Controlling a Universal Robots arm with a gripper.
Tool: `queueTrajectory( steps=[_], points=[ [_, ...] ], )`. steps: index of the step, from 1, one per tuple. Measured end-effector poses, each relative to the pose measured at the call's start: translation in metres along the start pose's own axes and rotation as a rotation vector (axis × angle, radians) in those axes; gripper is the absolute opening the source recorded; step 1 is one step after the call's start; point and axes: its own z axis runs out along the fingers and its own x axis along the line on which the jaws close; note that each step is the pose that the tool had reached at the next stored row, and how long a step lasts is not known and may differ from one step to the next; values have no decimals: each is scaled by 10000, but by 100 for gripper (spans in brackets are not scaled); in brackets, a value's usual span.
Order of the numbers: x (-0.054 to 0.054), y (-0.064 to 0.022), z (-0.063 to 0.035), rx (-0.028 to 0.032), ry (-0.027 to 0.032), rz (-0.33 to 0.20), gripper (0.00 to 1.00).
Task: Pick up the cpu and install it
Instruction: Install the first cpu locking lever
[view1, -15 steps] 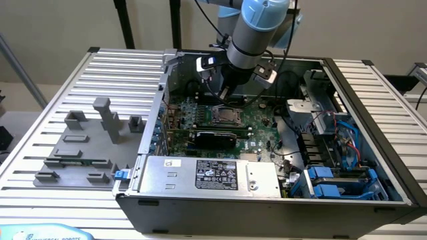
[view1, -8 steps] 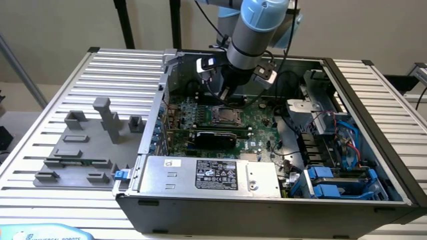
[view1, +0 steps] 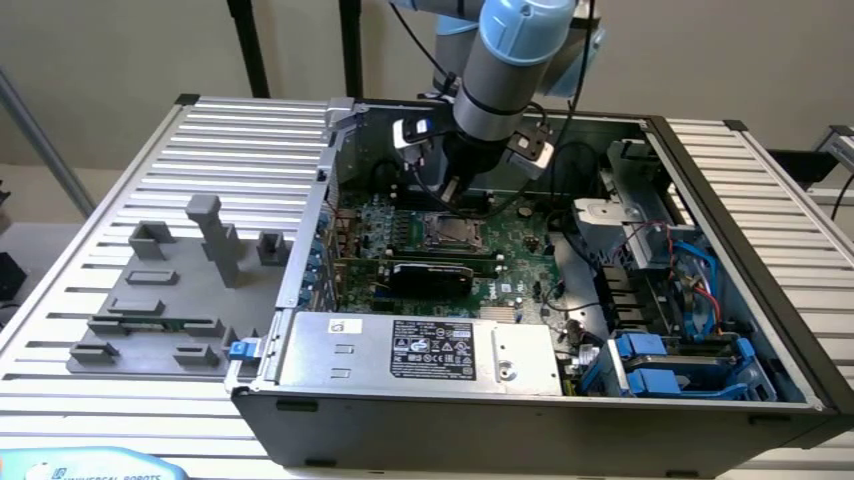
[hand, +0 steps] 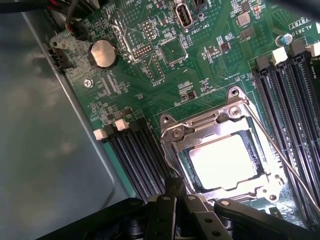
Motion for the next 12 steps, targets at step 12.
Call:
queueTrajectory(
  steps=[12],
  points=[
    [2, 23, 32, -154, -11, -112, 11]
  ],
)
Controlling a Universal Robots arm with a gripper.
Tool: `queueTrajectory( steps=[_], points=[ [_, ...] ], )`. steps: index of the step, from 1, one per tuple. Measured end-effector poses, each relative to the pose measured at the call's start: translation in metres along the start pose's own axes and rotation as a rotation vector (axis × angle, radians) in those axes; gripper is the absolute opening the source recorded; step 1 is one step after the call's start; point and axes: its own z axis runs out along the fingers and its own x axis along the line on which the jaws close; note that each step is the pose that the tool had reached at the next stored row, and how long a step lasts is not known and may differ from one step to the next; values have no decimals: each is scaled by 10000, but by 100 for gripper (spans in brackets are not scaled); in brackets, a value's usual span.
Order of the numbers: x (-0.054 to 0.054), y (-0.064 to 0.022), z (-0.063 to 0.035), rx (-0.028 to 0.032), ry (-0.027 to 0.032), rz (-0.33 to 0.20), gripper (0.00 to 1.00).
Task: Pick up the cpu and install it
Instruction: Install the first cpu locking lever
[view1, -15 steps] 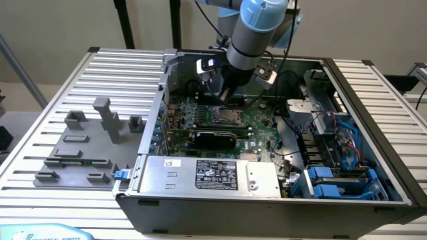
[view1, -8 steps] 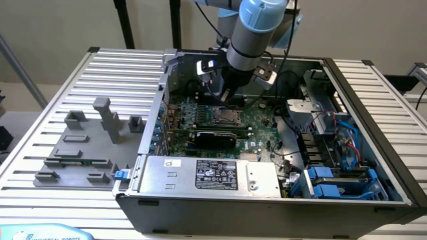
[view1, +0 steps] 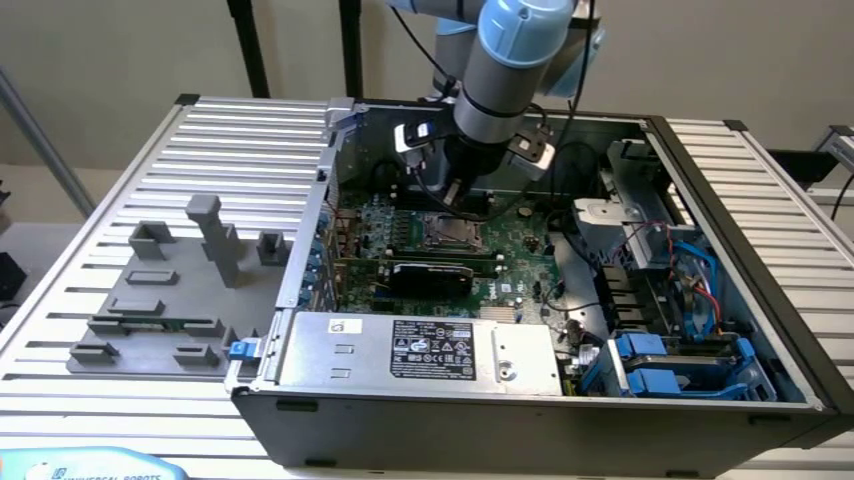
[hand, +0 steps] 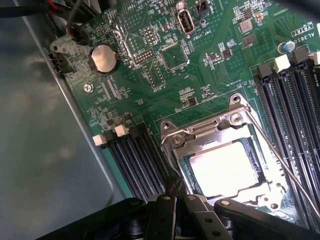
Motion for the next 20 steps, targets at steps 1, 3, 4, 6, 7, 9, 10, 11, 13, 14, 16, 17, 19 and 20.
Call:
queueTrajectory(
  steps=[1, 3, 4, 6, 7, 9, 10, 11, 13, 14, 16, 17, 19, 20],
  points=[
    [2, 5, 1, -3, 1, -9, 11],
    [6, 15, 3, -8, 0, -27, 11],
    [8, 20, 3, -9, 0, -35, 11],
    [13, 31, 4, -9, -2, -52, 11],
    [16, 37, 3, -7, -4, -62, 11],
    [21, 50, 2, -5, -8, -79, 11],
    [24, 56, 2, -3, -9, -88, 11],
    [28, 63, 1, -2, -10, -97, 11],
    [34, 78, 0, 1, -12, -114, 11],
    [37, 85, 0, 3, -13, -123, 11],
    [40, 99, -2, 6, -16, -140, 11],
    [41, 104, -3, 6, -17, -146, 11],
    [40, 113, -5, 4, -22, -151, 11],
    [39, 116, -5, 6, -19, -150, 11]
  ],
)
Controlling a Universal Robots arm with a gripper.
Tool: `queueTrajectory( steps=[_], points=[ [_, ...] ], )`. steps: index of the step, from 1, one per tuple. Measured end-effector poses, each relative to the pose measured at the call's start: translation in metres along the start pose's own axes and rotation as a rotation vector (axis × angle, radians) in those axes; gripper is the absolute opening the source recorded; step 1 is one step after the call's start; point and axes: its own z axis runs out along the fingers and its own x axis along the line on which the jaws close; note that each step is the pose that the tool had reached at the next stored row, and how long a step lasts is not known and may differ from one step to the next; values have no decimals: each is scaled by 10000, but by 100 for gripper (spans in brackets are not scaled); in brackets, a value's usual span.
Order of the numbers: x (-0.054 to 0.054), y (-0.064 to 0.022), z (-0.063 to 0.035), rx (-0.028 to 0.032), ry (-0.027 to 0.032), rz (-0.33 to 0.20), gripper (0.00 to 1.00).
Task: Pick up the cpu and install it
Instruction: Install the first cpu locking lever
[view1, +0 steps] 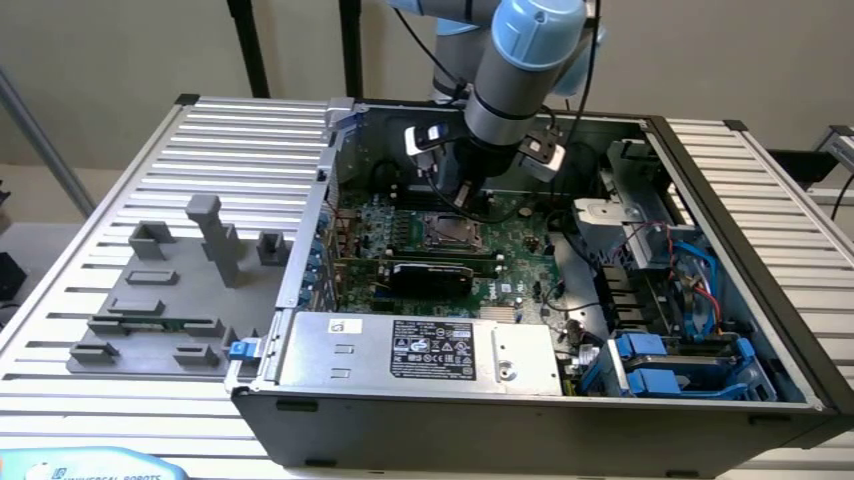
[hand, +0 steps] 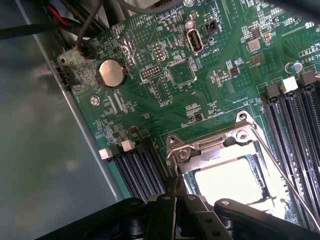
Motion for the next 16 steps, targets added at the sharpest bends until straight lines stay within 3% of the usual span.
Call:
queueTrajectory(
  steps=[9, 11, 14, 16],
  points=[
    [2, 15, -3, 5, 7, 0, 11],
    [1, 16, -2, 20, 38, -4, 11],
    [3, 19, 1, 70, 147, -18, 11],
    [5, 22, 1, 85, 182, -22, 11]
  ],
)
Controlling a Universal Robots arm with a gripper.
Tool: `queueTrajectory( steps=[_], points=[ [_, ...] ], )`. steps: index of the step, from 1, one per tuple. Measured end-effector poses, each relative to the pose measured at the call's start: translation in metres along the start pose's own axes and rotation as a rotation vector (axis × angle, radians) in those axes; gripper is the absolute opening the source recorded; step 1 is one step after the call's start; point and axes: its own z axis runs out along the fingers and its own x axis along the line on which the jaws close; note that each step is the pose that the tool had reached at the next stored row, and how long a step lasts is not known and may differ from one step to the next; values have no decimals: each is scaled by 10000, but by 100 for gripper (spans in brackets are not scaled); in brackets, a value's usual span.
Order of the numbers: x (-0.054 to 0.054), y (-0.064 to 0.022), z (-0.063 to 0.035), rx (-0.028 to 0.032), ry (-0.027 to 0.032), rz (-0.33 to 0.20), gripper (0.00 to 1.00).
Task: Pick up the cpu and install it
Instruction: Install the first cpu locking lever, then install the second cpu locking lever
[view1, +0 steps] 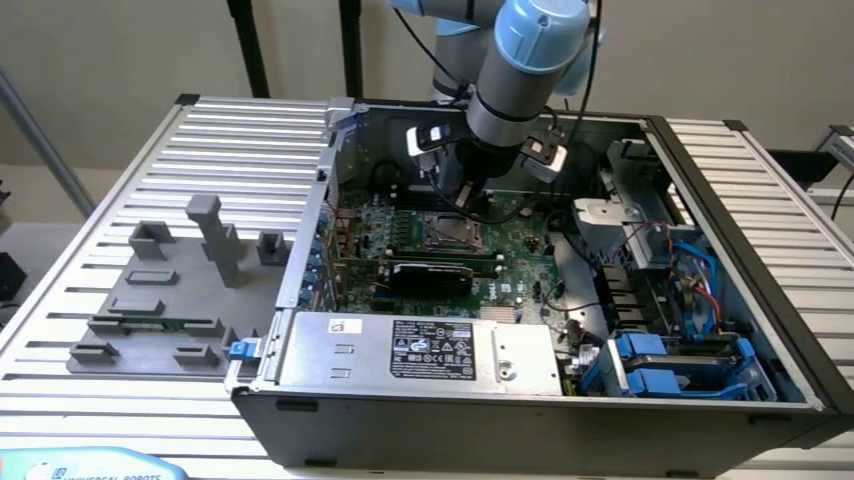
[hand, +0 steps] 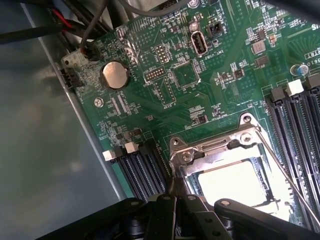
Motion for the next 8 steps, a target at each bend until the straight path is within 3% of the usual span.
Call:
queueTrajectory(
  steps=[3, 8],
  points=[
    [8, -8, -42, 2, 5, 0, 11],
    [41, -47, -235, 3, 7, -2, 11]
  ],
)
